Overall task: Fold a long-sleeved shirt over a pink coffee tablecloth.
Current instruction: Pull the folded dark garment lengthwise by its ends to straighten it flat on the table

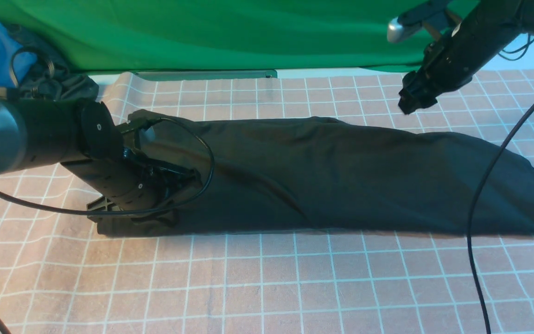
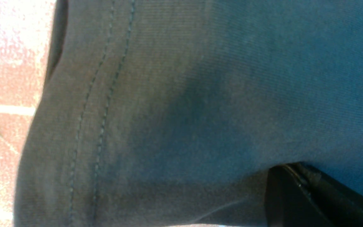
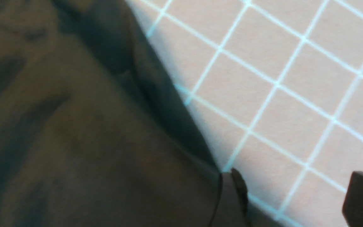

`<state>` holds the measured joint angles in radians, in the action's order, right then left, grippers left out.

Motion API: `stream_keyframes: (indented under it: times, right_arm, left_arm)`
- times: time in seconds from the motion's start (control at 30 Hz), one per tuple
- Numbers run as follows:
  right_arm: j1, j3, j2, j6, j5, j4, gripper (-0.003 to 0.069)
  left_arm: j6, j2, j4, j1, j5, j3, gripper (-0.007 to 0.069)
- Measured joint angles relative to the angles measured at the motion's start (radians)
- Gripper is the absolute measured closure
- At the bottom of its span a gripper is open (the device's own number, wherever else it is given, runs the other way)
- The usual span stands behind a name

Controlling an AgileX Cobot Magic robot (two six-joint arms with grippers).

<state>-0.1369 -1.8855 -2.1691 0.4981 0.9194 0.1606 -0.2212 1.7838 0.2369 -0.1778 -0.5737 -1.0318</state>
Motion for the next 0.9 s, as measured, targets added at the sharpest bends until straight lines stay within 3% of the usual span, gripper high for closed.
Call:
stream_keyframes:
  times: [0.07,0.17,0.23,0.4,0.47,0.5,0.57,0.7,0.77,0.83,0.87,0.9]
  right_arm:
    - [-0.011,0.000,-0.026,0.003,0.007,0.001,0.0164]
    - [-0.041,0.003,-0.105,0.047,0.014,0.001,0.0371]
    - [-0.039,-0.019,-0.107,0.046,0.015,-0.011,0.0596]
    - [-0.027,-0.084,-0.107,-0.002,0.021,-0.023,0.0598]
    - [-0.016,-0.092,-0.112,-0.016,0.013,-0.033,0.0505]
    - [-0.016,-0.092,-0.112,-0.017,0.013,-0.033,0.0494]
    - [-0.016,-0.102,-0.107,-0.077,0.023,-0.096,0.0330]
    - [-0.014,-0.129,-0.067,-0.238,0.153,-0.254,0.0211]
    - [-0.008,-0.133,-0.045,-0.272,0.211,-0.295,0.0222]
    - [0.011,-0.125,-0.002,-0.304,0.262,-0.310,0.0279]
    - [0.039,-0.093,0.039,-0.319,0.272,-0.301,0.0368]
    - [0.046,-0.075,0.055,-0.321,0.274,-0.295,0.0389]
  left_arm:
    - [0.000,0.000,0.000,0.000,0.002,0.000,0.0611]
    - [0.000,0.000,0.002,0.000,0.009,0.000,0.0611]
    - [0.000,0.000,0.003,0.000,0.012,0.000,0.0611]
    - [0.000,0.000,0.004,0.000,0.009,0.000,0.0611]
    - [0.000,0.000,0.005,0.000,-0.004,0.000,0.0611]
    - [0.000,0.000,0.005,0.000,-0.004,0.000,0.0611]
    - [0.000,0.000,0.006,0.000,-0.007,0.000,0.0611]
    - [0.000,-0.002,0.011,0.000,-0.008,0.000,0.0611]
    - [0.000,-0.008,0.012,0.000,-0.010,0.000,0.0611]
    - [0.000,-0.028,0.015,0.000,-0.010,0.000,0.0611]
    - [0.000,-0.049,0.015,0.000,-0.012,0.000,0.0611]
    - [0.000,-0.060,0.015,0.000,-0.012,0.000,0.0611]
